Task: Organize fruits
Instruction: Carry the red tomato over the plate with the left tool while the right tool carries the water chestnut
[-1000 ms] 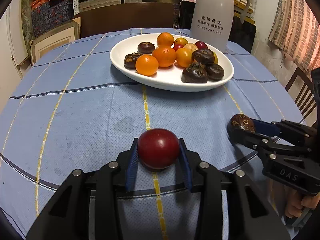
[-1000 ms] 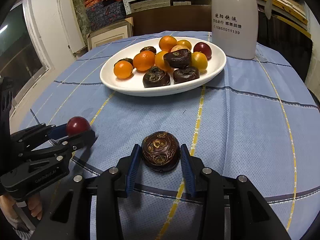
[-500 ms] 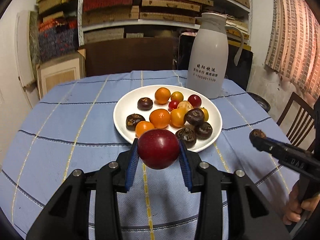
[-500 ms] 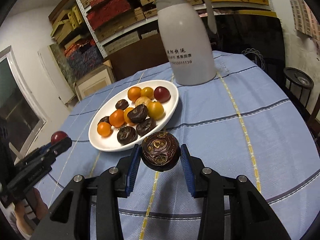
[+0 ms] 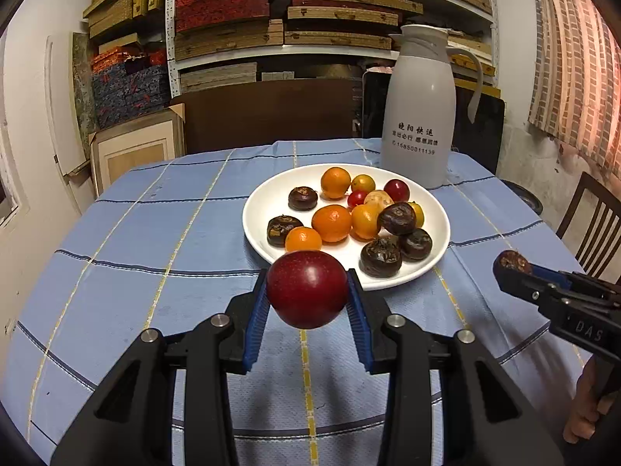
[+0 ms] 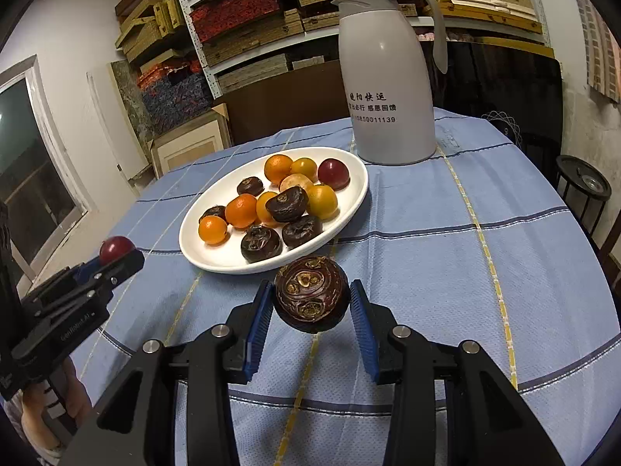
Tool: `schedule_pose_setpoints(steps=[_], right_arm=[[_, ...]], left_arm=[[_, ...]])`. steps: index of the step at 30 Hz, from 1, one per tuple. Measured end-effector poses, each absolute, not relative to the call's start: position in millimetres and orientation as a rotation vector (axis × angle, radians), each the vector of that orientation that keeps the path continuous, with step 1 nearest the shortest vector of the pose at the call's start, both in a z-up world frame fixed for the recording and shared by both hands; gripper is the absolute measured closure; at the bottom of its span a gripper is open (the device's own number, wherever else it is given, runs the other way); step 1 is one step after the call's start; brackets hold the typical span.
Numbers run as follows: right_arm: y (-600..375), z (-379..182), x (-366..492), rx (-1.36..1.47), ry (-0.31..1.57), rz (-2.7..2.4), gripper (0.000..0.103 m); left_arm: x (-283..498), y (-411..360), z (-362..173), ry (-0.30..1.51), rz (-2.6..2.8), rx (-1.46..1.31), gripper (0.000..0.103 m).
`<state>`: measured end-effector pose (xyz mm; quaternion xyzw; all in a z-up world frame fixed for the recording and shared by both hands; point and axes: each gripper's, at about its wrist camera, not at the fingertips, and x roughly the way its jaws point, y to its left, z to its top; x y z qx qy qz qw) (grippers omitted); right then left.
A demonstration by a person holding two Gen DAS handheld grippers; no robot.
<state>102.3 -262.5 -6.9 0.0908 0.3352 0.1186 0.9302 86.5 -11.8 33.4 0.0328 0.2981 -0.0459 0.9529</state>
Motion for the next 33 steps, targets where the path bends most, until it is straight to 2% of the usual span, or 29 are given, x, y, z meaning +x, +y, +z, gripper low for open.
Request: schedule_pose_setpoints(steps=[21, 28, 33], right_arm=[[-263.4, 5.4, 99.9, 0.207, 0.654, 0.260, 0.062], [-253.4, 41.9, 153.6, 0.179, 0.630, 0.245, 0.062], [-244.1, 37.9, 200.8, 0.210, 0.654, 0.241, 0.062]], left_arm=[[96.0, -19.2, 34.5, 0.613, -0.107, 0.089, 0.066], [143.6, -48.6, 36.5, 0.626, -0.121, 0.157, 0.066], [175.8, -66.6, 24.1, 0.641, -0.137, 0.166, 0.066]])
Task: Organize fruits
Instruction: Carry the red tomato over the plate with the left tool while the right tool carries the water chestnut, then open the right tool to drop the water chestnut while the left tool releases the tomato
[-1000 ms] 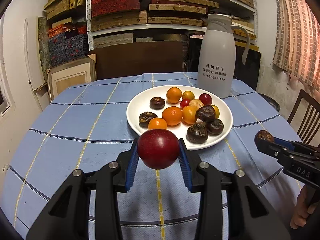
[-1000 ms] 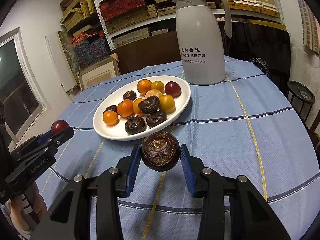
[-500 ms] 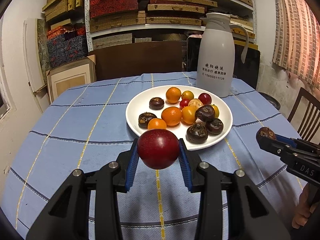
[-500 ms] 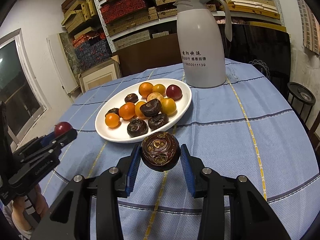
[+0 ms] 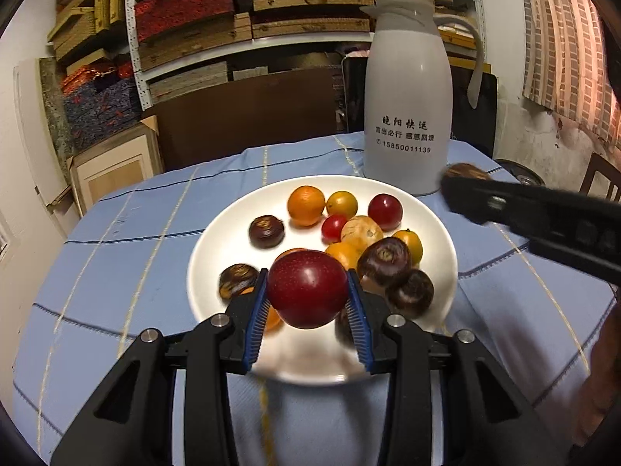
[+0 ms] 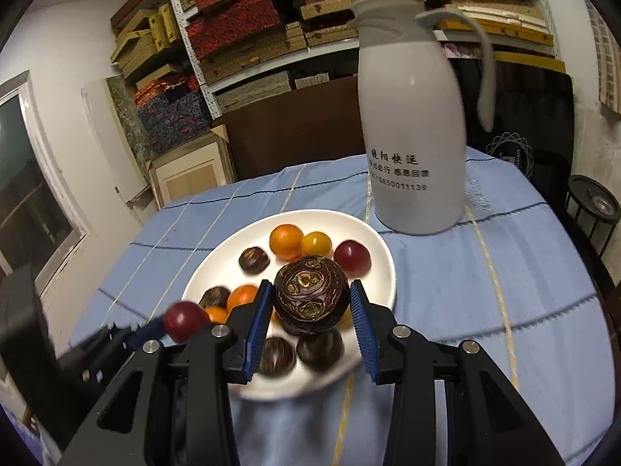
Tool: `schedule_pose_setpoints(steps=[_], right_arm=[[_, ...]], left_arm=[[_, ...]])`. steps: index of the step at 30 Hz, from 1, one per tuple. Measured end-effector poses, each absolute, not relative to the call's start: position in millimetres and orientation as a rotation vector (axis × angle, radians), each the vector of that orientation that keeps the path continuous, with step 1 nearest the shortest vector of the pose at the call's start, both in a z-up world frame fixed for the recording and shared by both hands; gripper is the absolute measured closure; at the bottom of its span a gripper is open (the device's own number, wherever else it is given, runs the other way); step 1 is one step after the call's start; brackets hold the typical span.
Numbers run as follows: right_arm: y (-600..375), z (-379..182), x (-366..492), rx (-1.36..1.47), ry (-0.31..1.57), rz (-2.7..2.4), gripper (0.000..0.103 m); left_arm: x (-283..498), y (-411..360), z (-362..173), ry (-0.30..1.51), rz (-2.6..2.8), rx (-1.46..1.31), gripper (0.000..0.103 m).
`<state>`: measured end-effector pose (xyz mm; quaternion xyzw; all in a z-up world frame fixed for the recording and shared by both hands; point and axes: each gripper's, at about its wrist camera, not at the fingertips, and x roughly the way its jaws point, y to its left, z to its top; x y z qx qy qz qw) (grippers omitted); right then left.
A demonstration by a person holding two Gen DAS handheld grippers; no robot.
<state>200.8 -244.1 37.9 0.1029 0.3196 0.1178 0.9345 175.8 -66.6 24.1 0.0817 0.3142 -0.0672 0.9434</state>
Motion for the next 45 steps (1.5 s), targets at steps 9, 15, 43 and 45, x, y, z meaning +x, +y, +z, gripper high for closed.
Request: schedule_pose_setpoints(steps=[9, 15, 43, 45], right_arm=[[-227.1, 21.4, 240.2, 0.203, 0.692, 0.250, 0.062], [-221.9, 16.3, 246.1, 0.192, 0.699, 0.253, 0.062], [-220.4, 4.7, 256.8, 0.192, 0.717, 0.243, 0.045], [-221.9, 7.6, 255.6, 0.196, 0.711, 0.241, 0.045]], left_arm=[[204.9, -80.0, 2.0, 0.663, -0.153, 0.187, 0.066], [207.6, -79.9, -5.5, 0.675, -0.156, 0.191, 0.066], [202.9, -81.1, -6.1, 0.639, -0.123, 0.219, 0.028], [199.2, -81.4, -3.2, 0.630, -0.115, 0.231, 0.026]])
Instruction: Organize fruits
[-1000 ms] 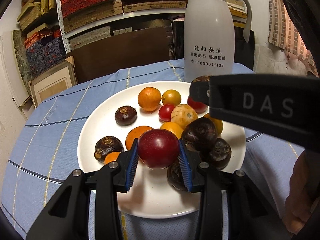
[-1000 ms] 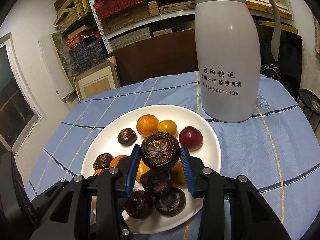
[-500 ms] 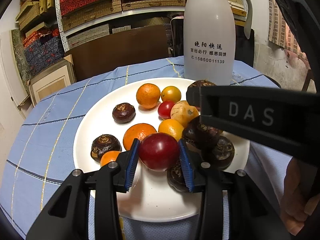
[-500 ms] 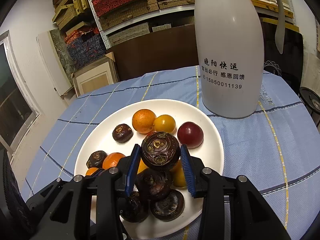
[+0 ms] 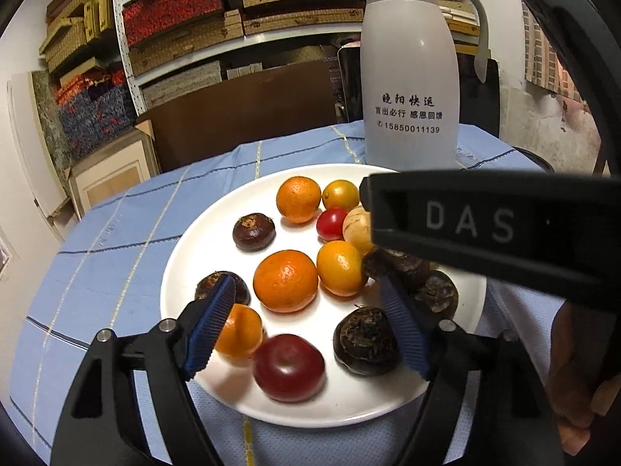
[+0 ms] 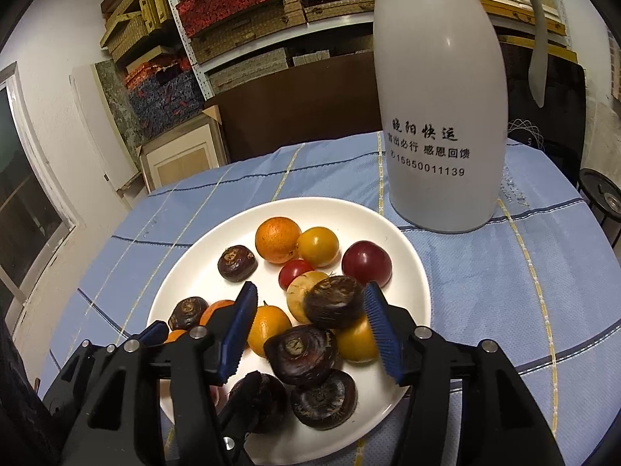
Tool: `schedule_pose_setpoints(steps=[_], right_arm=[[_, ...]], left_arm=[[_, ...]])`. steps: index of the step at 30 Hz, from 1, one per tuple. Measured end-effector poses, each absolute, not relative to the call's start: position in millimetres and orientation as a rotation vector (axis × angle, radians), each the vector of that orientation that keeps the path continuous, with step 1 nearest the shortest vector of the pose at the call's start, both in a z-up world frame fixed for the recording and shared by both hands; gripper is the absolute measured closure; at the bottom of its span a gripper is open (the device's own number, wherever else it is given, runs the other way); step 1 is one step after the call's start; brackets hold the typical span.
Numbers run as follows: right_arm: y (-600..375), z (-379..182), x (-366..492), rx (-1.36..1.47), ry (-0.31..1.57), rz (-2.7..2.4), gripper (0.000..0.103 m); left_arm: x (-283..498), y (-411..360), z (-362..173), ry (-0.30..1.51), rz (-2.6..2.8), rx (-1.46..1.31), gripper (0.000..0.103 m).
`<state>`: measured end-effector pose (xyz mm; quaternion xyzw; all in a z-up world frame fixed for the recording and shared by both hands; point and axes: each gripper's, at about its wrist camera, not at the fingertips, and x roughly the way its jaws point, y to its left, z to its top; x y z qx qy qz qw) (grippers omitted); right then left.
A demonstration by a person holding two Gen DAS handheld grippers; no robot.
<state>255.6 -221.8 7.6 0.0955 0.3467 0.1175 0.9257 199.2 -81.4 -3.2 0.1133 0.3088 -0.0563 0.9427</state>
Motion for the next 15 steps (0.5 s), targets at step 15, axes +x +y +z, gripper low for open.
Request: schedule_pose_setpoints(steps=[15], right_arm=[[-236.8, 35.7, 171.3, 0.227, 0.633, 0.215, 0.034]], left_arm=[[120.5, -52.9, 36.9, 0.547, -0.075, 0.169, 0.005]])
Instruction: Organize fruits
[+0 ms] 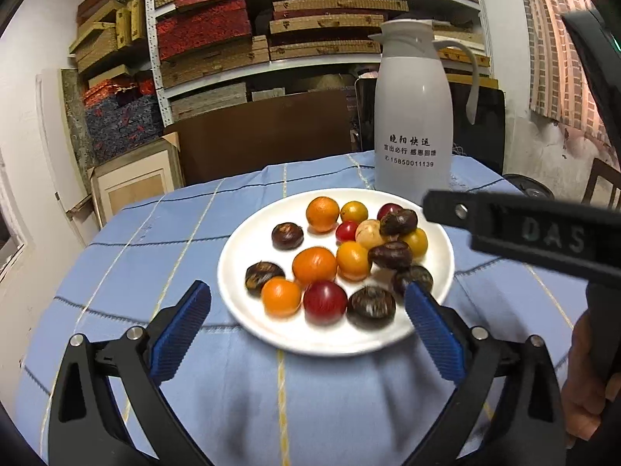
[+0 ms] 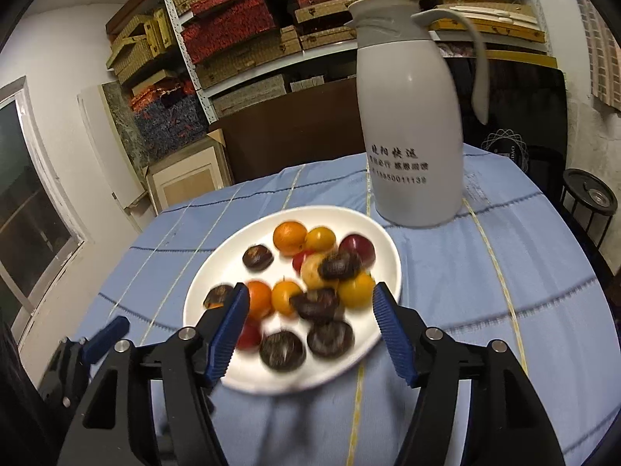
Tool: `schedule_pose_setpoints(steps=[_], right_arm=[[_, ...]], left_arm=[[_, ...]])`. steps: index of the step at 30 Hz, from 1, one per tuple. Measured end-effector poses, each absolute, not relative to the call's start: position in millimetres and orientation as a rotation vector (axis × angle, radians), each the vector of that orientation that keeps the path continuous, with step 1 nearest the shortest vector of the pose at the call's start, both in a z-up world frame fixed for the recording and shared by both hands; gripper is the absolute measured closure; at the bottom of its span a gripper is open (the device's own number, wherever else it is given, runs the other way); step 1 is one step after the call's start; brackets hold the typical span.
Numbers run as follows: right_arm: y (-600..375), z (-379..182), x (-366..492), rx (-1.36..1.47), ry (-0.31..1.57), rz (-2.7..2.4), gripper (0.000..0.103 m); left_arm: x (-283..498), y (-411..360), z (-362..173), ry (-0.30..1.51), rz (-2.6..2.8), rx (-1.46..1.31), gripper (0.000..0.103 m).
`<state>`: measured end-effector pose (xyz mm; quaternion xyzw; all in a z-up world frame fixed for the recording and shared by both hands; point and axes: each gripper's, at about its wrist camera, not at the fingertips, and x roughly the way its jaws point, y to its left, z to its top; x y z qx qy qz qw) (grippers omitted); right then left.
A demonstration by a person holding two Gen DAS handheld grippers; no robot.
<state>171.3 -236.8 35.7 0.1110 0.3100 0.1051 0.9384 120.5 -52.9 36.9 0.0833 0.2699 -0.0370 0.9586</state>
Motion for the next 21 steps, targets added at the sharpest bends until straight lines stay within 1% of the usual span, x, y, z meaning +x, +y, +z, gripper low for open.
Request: schedule_pose_setpoints(steps=[3, 7, 11, 13, 15, 17, 21], right_arm=[[-237.1, 25.1, 144.0, 0.208, 0.632, 0.208, 0.031], [-238.9, 3.3, 108.0, 0.188, 0.649, 0.181, 0.021], [-242.1, -5.4, 84.7, 0.213, 0.678, 0.189, 0.015], [-243.1, -7.0, 76.7, 0.216, 0.678, 0.183, 0.008], [-242.9, -9.2, 69.8, 0.204, 0.683, 0.169, 0.007], [-240.4, -16.0, 64.1, 0.177, 0.708, 0.152, 0.004], [-230.9, -23.9, 61.2, 0.117, 0.739, 0.145, 0.004]], left_arm=[[96.6, -42.2, 35.9, 0.561, -0.081, 0.136, 0.005], [69.7, -28.6, 29.2, 0.587, -0.069, 0.113, 0.004], [47.3, -18.1, 21.6, 0.599, -0.051, 0.102, 0.004], [39.4, -12.5, 20.2, 0.605, -0.045, 0.087, 0.004], [33.9, -6.7, 17.1, 0.621, -0.039, 0.074, 0.004], [31.0, -1.3, 14.2, 0.640, -0.040, 0.057, 0.004], [25.5, 3.5, 15.3, 0.643, -0.042, 0.044, 0.004]])
